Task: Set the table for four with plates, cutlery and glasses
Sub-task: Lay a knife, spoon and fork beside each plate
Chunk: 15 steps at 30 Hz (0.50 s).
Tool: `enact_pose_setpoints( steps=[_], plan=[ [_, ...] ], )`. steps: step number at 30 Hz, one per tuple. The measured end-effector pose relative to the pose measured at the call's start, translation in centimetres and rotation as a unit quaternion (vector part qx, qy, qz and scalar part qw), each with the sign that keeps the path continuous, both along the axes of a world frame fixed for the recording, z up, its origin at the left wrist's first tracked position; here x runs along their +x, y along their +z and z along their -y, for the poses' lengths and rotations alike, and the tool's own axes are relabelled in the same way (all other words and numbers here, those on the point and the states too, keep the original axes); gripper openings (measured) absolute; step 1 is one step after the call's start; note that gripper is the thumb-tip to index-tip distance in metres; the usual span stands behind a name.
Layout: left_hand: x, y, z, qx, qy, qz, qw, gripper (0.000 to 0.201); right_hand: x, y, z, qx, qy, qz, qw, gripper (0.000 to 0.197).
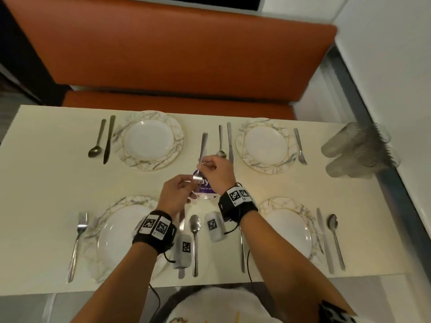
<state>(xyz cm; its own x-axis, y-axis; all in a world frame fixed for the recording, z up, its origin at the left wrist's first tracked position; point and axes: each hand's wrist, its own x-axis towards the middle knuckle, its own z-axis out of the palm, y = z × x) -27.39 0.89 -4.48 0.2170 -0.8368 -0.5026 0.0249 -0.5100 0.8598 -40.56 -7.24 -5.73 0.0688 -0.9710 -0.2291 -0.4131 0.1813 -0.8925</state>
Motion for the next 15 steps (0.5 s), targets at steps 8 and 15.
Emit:
enact_pose_setpoints(
  steps=[8, 15],
  plan=[
    [3.1, -1.7, 2.5, 0.033, 0.036, 0.033, 0.998, 0.014, 3.6, -2.5, 6.6, 0.084, 0.032, -0.008, 0.996, 0.024],
    [5.3, -3.5, 3.3, 0.073, 0.032, 0.082, 0.993, 0.016, 5.5, -5.2, 12.3, 0.103, 0.044, -0.095, 0.989, 0.021]
  ],
)
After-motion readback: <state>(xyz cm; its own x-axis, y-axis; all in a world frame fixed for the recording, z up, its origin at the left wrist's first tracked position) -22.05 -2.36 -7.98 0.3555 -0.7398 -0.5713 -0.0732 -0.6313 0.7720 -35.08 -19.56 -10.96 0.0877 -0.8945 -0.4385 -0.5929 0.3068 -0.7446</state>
